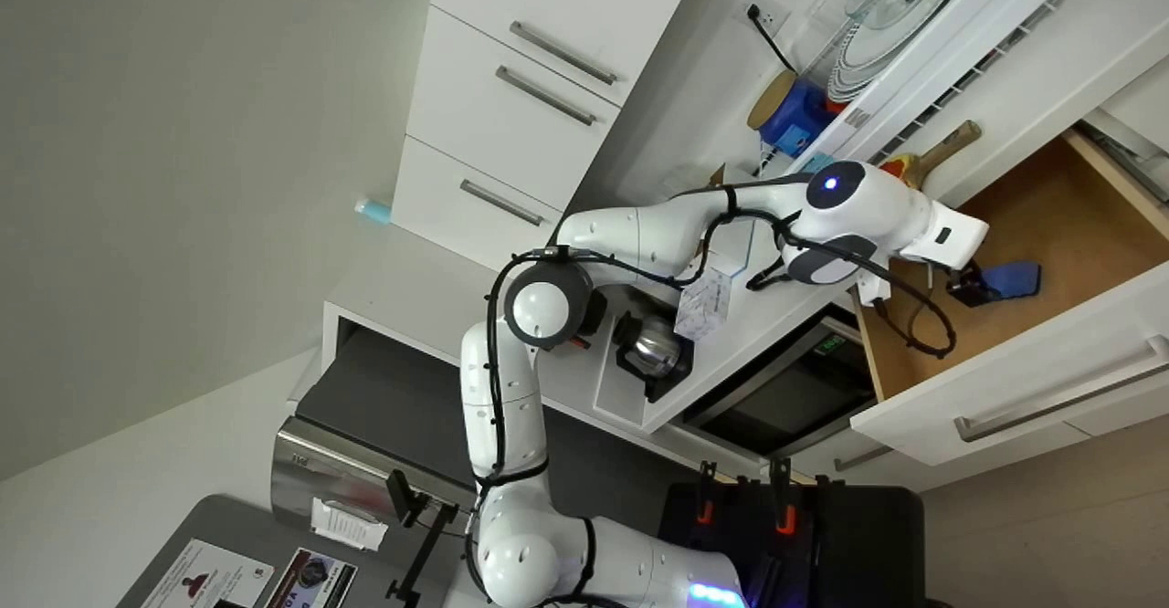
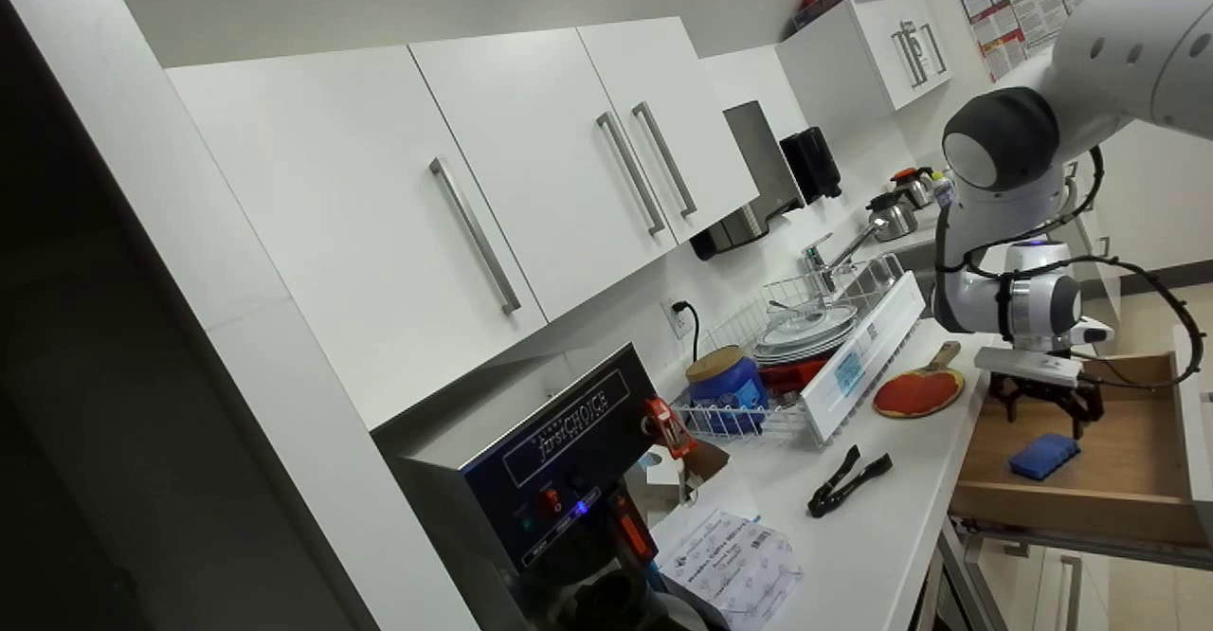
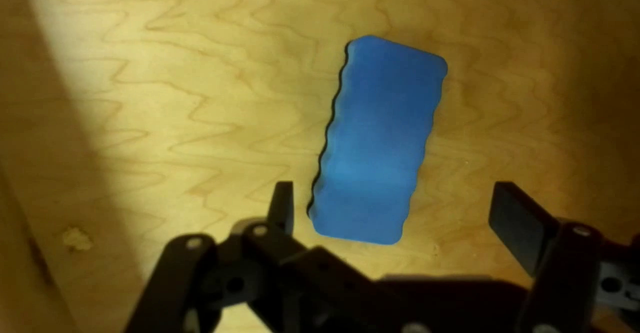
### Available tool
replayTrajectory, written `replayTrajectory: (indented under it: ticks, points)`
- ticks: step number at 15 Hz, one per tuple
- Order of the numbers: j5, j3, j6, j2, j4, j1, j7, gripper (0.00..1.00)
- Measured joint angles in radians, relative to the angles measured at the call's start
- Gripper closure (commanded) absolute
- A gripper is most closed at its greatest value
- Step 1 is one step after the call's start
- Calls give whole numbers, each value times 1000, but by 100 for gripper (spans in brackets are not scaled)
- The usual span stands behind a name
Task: Open the top drawer, take the sponge out, put it on the counter, then close the drawer
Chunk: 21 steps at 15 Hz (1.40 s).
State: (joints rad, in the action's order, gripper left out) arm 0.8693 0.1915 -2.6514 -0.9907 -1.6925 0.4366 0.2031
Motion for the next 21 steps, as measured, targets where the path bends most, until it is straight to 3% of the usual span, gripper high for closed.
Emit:
replayTrajectory:
  ticks: [12, 20, 21]
  points:
    - [15, -12, 0, -103, 98, 14, 3, 0]
    - [-25, -5, 13, -109, 104, 11, 82, 0]
    - [-37, -1, 22, -109, 105, 10, 95, 6]
